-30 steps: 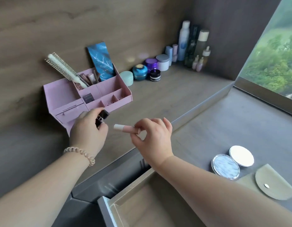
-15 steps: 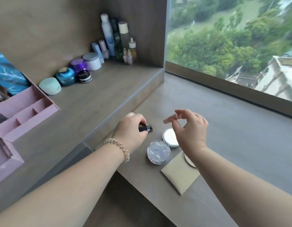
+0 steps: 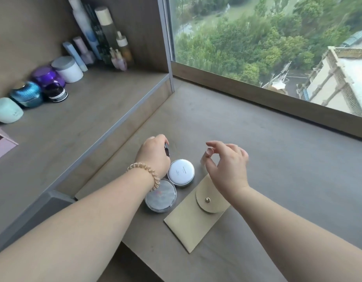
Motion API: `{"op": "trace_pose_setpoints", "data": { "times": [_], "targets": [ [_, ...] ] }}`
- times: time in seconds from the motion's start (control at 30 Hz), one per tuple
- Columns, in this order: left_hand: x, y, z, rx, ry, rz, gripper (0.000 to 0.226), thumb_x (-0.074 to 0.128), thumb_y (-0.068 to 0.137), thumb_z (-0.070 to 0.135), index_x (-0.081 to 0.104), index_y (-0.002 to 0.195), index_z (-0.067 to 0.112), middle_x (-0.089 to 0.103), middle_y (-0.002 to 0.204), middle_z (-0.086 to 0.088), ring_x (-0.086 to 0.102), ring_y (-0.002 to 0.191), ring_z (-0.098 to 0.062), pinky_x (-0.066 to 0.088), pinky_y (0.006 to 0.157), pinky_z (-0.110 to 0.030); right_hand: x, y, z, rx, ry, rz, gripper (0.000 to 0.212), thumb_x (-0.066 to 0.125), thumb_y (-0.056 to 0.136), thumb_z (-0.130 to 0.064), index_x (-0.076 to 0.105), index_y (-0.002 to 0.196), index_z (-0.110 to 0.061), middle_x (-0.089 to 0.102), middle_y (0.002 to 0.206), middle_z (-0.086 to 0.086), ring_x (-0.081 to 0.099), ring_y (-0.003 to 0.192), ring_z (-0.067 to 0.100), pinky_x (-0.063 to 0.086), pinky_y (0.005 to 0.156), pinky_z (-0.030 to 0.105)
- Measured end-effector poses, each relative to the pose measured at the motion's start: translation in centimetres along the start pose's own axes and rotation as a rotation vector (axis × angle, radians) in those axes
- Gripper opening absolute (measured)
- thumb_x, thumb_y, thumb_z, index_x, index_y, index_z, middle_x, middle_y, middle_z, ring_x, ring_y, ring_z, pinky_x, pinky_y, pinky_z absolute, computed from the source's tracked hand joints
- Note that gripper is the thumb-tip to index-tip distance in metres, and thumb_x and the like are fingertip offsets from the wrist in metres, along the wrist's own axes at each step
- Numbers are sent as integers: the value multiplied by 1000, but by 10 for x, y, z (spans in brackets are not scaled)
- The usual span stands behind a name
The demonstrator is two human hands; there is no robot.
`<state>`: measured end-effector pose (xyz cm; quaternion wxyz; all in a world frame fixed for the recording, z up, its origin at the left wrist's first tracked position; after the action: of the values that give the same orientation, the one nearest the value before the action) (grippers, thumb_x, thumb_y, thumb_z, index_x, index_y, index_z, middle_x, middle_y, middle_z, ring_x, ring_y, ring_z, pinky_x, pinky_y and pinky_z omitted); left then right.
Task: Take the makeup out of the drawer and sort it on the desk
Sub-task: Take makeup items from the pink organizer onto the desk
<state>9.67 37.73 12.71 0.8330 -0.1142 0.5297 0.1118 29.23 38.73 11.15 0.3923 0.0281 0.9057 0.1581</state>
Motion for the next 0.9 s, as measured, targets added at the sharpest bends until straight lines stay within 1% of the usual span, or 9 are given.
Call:
{"op": "trace_pose_setpoints", "data": {
  "times": [0.17,0.3,0.37,0.5,0.63,0.7,0.77,0.9],
  "targets": [
    [15,1,-10,-50,11,-87,30,58,76,4,61,104,14,63,107,-6,57,99,-23,41,76,-24,16,7,-6,-111,-35,-74,21,62,82,-18,65,101,-24,67,81,-14,58,92,16,24,97,30],
    [18,0,-15,-46,-11,-114,27,60,76,5,61,101,16,65,101,-3,59,96,-21,41,75,-22,24,5,-4,-142,-71,-123,20,65,77,-16,65,96,-24,67,79,-14,59,87,19,24,95,30],
    [18,1,-16,-37,-8,-123,29,60,77,7,60,104,17,65,101,-2,59,97,-21,43,77,-23,26,6,-3,-140,-78,-138,19,67,76,-15,64,92,-25,67,79,-15,59,87,19,23,95,31],
    [19,1,-19,-30,-16,-121,37,62,77,8,58,112,19,67,105,-1,60,99,-20,47,82,-26,30,8,-5,-137,-94,-158,12,63,82,-19,64,92,-26,66,79,-16,57,89,18,22,95,30],
    [22,-2,-21,-13,-30,-149,49,64,78,10,50,124,21,64,112,1,58,105,-19,43,85,-25,32,10,-6,-136,-109,-179,8,59,85,-22,63,90,-27,63,77,-18,56,90,17,21,95,29],
    [24,-3,-23,-11,-28,-160,57,64,77,11,45,129,22,60,115,-1,56,107,-20,43,88,-27,33,10,-4,-127,-111,-194,10,60,85,-22,64,93,-26,63,78,-18,56,92,17,19,95,27],
    [25,-5,-26,-15,-34,-153,64,64,75,11,40,132,24,56,118,-2,53,110,-21,44,91,-31,33,9,-1,-110,-110,-197,17,60,84,-24,63,100,-25,65,81,-18,56,94,18,19,96,27],
    [22,-8,-34,-17,-34,-137,68,67,73,15,36,134,27,52,126,-4,49,119,-22,42,98,-36,31,8,0,-81,-113,-172,20,53,89,-32,60,107,-25,68,88,-15,56,99,17,22,100,30]
  ]
}}
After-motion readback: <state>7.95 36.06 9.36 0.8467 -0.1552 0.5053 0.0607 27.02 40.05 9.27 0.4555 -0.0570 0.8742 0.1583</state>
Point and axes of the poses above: each hand's wrist, its own y-axis towards the middle knuckle, its own x-axis out of the palm, z = x × y, the point moved 7 cm from there along y, towards the middle knuckle
